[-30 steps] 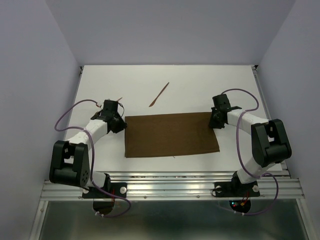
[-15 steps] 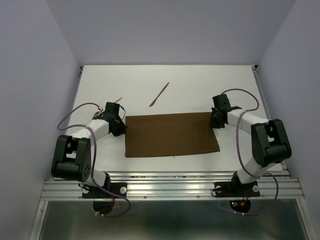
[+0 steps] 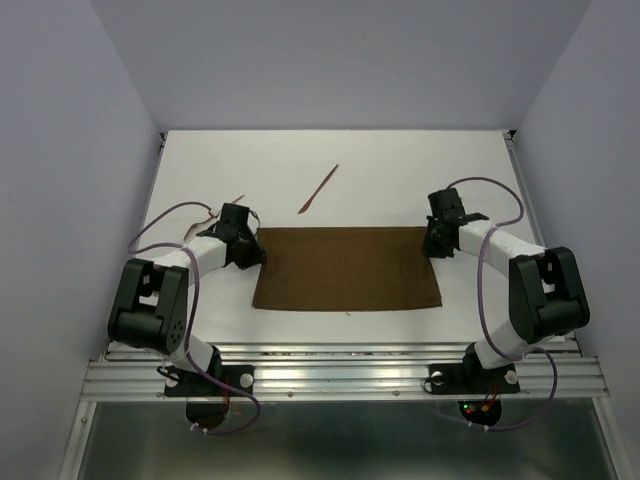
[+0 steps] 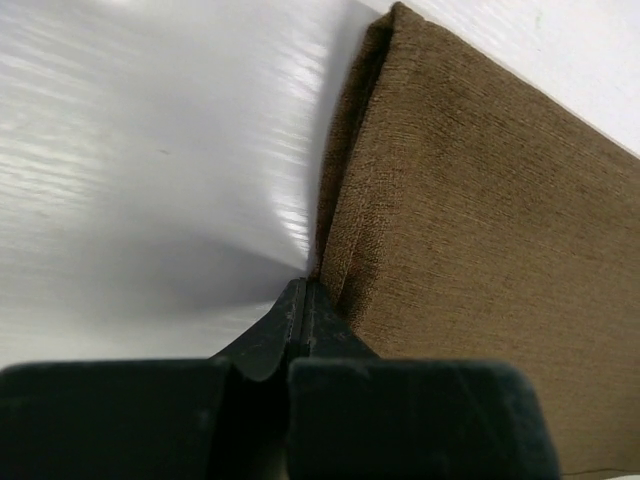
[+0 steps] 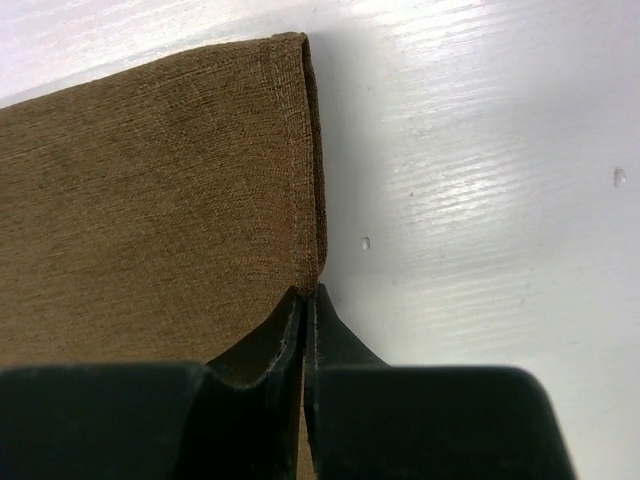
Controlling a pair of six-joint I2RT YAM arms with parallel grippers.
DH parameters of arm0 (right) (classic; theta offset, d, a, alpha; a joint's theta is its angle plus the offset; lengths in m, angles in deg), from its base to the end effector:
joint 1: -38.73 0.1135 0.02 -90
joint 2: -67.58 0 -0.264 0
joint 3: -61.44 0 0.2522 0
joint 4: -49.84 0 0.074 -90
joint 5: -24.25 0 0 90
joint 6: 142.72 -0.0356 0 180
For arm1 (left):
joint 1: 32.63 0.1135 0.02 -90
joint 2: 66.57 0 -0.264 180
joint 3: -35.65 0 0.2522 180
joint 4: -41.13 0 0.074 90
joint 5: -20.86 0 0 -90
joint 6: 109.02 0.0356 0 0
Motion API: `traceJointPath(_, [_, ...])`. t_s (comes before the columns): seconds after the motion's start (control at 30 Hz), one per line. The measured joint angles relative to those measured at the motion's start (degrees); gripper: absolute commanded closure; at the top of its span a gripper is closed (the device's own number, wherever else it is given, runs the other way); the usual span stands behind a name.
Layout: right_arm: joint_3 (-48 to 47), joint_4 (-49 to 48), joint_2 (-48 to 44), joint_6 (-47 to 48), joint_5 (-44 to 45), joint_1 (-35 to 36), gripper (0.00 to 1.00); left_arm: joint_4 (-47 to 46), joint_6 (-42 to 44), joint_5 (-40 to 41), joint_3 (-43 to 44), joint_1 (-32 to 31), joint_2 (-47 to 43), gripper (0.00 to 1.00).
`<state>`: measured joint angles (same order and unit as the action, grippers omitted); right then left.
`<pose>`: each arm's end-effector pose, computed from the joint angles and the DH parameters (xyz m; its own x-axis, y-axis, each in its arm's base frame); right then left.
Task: Fold the napkin into a case and place the utensils inside
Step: Pick up the rectangle-folded napkin from the center of the board, then fold the rectangle-folded napkin at the center of the board.
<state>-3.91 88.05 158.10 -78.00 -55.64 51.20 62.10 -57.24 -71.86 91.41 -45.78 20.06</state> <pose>0.2938 0.0586 0.1727 -0.8473 0.2432 -0.4722 0.2500 0.9670 0.0494 0.2807 -0.0673 0.1615 -0.7598 -0.4571 -0.4623 -0.2727 0.8696 -0.4116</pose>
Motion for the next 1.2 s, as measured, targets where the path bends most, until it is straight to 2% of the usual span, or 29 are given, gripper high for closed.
traceJointPath(0.37, [-1.0, 6.0, -8.9, 0.2, 0.0, 0.0, 0.99, -1.7, -2.3, -0.5, 1.8, -6.1, 2.3, 1.0])
traceJointPath(0.63, [-4.2, 9.2, -12.0, -0.1, -1.8, 1.6, 0.99, -1.9, -4.5, -0.6, 3.0, -10.2, 3.7, 1.0])
traceJointPath(0.93, [-8.1, 10.8, -12.1, -3.9, -2.4, 11.1, 0.99, -1.9, -7.3, -1.4, 5.9, -16.0, 6.7, 1.0])
traceJointPath(1.2, [-12.3, 10.6, -8.0, -10.3, -1.5, 21.4, 0.99, -2.5, -8.3, -2.5, 6.3, -16.5, 7.4, 1.0])
